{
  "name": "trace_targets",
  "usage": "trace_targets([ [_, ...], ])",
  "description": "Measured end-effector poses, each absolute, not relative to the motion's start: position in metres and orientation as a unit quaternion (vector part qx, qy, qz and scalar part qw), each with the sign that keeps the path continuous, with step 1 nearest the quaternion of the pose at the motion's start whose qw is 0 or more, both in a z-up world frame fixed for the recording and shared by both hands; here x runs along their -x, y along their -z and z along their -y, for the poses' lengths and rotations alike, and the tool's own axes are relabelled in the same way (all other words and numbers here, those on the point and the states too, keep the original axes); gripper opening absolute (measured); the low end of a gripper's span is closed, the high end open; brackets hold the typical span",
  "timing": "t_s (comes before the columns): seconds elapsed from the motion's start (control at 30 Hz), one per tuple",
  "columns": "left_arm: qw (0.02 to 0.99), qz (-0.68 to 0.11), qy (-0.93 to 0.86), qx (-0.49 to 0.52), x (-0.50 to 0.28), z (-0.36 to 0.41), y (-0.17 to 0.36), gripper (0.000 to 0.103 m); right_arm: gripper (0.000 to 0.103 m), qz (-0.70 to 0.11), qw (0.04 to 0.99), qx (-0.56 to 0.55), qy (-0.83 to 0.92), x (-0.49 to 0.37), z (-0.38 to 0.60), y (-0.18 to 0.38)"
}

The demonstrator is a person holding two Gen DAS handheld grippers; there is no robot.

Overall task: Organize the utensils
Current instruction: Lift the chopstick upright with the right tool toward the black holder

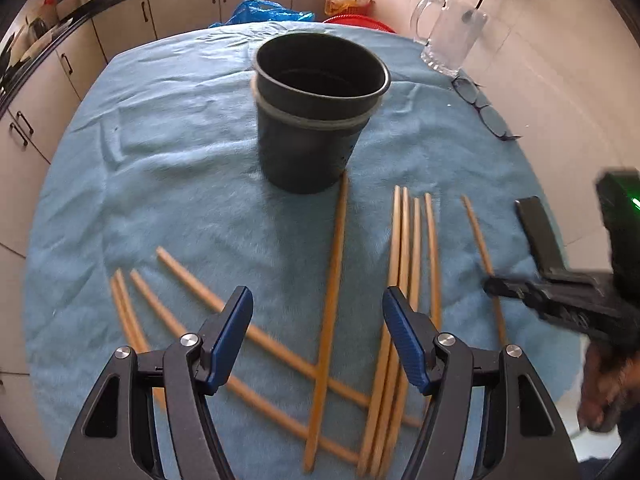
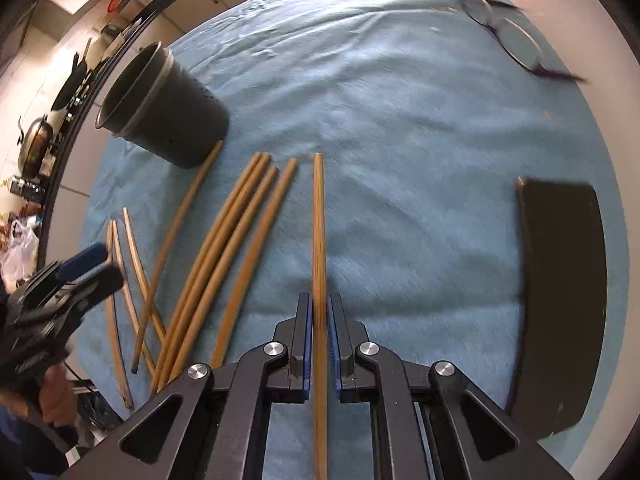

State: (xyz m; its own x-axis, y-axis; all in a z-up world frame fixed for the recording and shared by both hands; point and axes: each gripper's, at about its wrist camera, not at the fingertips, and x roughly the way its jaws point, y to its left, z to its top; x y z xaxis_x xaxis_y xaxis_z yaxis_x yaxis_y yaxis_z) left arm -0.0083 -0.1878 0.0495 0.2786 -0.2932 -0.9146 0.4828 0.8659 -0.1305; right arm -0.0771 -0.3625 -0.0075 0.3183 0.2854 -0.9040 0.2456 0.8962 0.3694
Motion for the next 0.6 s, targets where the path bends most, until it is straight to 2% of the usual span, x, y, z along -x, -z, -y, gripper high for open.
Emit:
trace_targets([
  [0.1,0.796,-0.550,0.232,-0.102,-0.001,0.201,-0.037,0.057,0.008,-0.580,0.779,-0.238,-0.011,0.085,0.364,0.008],
  [0.37,0.790,-0.555,0.219,-0.141,0.001,0.216,-0.018,0.011,0.008,-0.576,0.779,-0.248,-0.009,0.103,0.372,0.005],
  [0.6,0.770,-0.587,0.223,-0.116,0.015,0.198,-0.021,0.008,0.009,-0.581,0.774,-0.253,-0.011,0.104,0.377,0.006],
])
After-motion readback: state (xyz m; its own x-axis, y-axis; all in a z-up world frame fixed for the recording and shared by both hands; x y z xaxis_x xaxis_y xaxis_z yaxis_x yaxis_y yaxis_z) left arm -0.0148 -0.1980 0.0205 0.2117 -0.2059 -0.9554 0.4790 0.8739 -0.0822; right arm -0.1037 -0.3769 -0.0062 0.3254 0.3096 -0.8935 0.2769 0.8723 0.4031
